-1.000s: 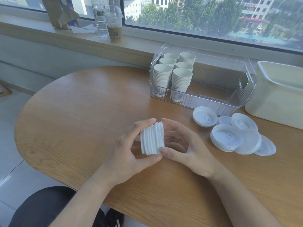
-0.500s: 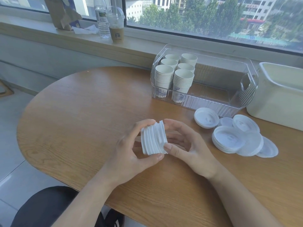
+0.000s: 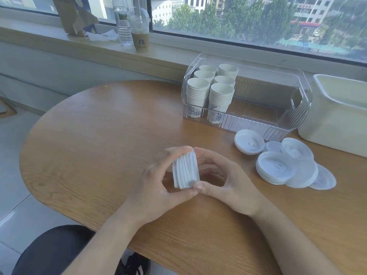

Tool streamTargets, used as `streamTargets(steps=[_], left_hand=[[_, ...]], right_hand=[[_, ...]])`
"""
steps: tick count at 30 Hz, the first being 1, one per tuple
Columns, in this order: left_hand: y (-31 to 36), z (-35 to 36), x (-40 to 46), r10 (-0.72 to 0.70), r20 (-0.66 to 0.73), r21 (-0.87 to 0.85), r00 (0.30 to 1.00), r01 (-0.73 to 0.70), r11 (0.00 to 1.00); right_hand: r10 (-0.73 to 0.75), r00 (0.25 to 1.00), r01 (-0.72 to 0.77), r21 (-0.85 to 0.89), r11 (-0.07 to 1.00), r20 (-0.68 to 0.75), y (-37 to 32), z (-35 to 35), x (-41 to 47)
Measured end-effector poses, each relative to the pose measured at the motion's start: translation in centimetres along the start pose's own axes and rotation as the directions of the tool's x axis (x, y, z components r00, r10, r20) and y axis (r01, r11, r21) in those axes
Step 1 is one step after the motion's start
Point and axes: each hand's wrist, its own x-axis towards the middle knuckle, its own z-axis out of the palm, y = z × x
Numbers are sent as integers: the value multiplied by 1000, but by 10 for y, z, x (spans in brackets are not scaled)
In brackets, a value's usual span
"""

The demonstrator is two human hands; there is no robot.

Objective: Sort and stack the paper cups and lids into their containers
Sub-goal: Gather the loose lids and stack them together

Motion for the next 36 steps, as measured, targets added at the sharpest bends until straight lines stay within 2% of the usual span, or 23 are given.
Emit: streamTargets(steps=[2, 4, 7, 9, 11, 14, 19, 24, 30, 36], left_hand=[[-1, 2, 1, -7, -18, -5, 1000, 7, 1000], [-2, 3, 1, -30, -25, -29, 999, 29, 999], [-2, 3, -1, -61, -29, -51, 998, 59, 997], [-2, 3, -1, -77, -31, -65, 997, 74, 995], [-1, 3, 0, -85, -29, -75, 996, 82, 994], [0, 2, 0, -94, -30, -81, 995, 91, 993], [1, 2, 0, -103, -44, -96, 994, 98, 991], [0, 2, 1, -97, -35, -95, 995, 93, 991], [-2, 2, 1, -91, -46, -84, 995, 87, 993], [-4, 2, 1, -96, -42, -83, 995, 92, 992]], right_hand=[[7, 999, -13, -133, 991, -45, 0, -3, -1], [6, 983, -59, -285, 957, -181, 1, -9, -1], [-95, 899, -157, -518, 841, -427, 7, -22, 2], [-102, 870, -253, -615, 747, -483, 13, -30, 3], [-48, 869, -339, -663, 667, -493, 16, -33, 2], [-34, 882, -348, -700, 624, -470, 18, -32, 2], [-79, 897, -287, -708, 646, -435, 15, -29, 1], [-140, 865, -295, -715, 634, -482, 17, -28, 3], [29, 917, -329, -716, 615, -397, 22, -29, 4], [-62, 915, -253, -686, 682, -399, 20, -28, 4]])
